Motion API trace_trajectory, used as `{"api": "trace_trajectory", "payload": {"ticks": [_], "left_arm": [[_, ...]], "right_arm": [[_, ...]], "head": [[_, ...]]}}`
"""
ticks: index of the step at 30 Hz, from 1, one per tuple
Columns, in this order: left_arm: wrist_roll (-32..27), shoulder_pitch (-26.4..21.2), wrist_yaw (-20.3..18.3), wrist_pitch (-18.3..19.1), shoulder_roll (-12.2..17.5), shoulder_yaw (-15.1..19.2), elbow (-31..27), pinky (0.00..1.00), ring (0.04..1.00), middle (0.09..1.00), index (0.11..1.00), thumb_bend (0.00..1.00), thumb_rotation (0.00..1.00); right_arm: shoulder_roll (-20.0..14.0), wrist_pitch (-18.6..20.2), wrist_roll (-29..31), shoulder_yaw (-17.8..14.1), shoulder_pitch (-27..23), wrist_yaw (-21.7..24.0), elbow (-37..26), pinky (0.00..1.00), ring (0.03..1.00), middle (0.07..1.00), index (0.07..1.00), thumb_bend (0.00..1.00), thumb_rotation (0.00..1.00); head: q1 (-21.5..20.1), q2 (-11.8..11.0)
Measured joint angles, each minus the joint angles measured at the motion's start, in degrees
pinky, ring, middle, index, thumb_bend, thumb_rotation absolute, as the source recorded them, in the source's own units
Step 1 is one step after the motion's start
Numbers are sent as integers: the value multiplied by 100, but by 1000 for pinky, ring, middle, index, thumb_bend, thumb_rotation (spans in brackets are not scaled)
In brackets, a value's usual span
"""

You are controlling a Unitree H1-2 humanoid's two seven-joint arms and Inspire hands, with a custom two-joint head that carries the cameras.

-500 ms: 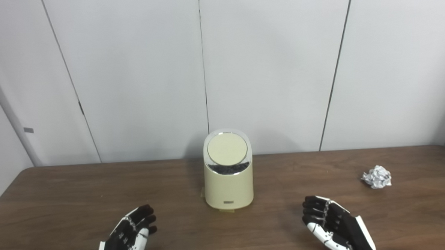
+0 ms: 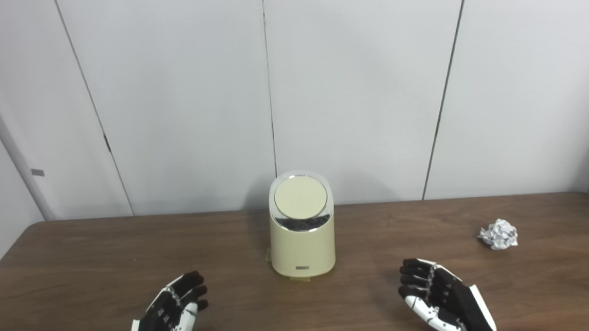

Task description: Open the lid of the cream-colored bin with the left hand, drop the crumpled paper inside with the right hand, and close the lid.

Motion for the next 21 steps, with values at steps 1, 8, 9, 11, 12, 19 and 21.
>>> {"api": "trace_trajectory", "payload": {"ticks": [1,8,9,11,12,19,21], "left_arm": [[-5,-2,-4,30,2,-1,-1,740,780,788,772,314,234],[-25,-40,-42,1113,50,-90,-532,964,966,946,941,635,313],[-15,-78,-57,1368,80,-126,-719,982,983,973,970,677,353],[-7,-222,-113,1866,215,-202,-1028,997,997,995,994,726,396],[-5,-333,-138,2106,291,-228,-1146,999,999,998,997,743,403],[252,-1551,-126,2914,716,-320,-1293,1000,1000,1000,1000,824,508],[435,-1789,-81,2998,711,-421,-1292,1000,1000,1000,1000,836,513]], "right_arm": [[1,0,-2,-1,-16,0,19,609,689,695,669,268,158],[45,1,25,-16,-34,-28,33,624,699,698,669,279,151],[45,0,31,-15,-41,-27,41,626,700,699,672,279,159],[45,0,34,-15,-64,-28,69,628,702,703,676,277,167],[44,0,34,-16,-64,-31,73,630,704,704,678,276,163],[91,-1,40,-12,-90,-41,89,636,706,705,680,274,152],[96,-2,62,-11,-95,-42,89,640,708,706,681,275,159]], "head": [[-17,9],[-18,-9],[-18,-9],[0,-17],[0,-26],[-26,-53],[-35,-53]]}}
